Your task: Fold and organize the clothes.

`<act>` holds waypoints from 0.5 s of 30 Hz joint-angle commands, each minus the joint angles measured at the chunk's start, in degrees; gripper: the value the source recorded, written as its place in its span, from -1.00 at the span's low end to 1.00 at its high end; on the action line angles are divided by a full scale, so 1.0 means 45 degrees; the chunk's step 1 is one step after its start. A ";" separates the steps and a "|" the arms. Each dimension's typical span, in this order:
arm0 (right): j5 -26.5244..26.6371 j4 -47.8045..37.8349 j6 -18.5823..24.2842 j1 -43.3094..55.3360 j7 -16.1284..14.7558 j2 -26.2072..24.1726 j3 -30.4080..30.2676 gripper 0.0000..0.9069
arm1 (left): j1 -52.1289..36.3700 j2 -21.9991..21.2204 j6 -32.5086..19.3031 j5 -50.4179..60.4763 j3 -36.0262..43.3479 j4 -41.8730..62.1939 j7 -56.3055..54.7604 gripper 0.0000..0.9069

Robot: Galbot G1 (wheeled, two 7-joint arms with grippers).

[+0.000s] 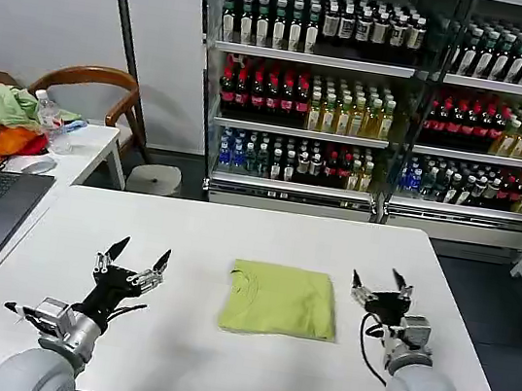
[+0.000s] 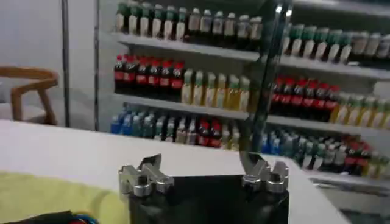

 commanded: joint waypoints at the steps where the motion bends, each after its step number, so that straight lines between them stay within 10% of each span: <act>1: -0.0770 -0.0702 0.1575 0.0255 -0.0716 -0.0264 0.0960 1.00 | -0.0836 -0.0171 -0.2443 0.2597 0.0191 0.1684 0.1277 1.00; 15: -0.1442 -0.1601 0.2854 0.0465 -0.1464 -0.0199 0.0918 1.00 | -0.1852 -0.0087 -0.2551 0.2785 0.0279 0.2267 0.1108 1.00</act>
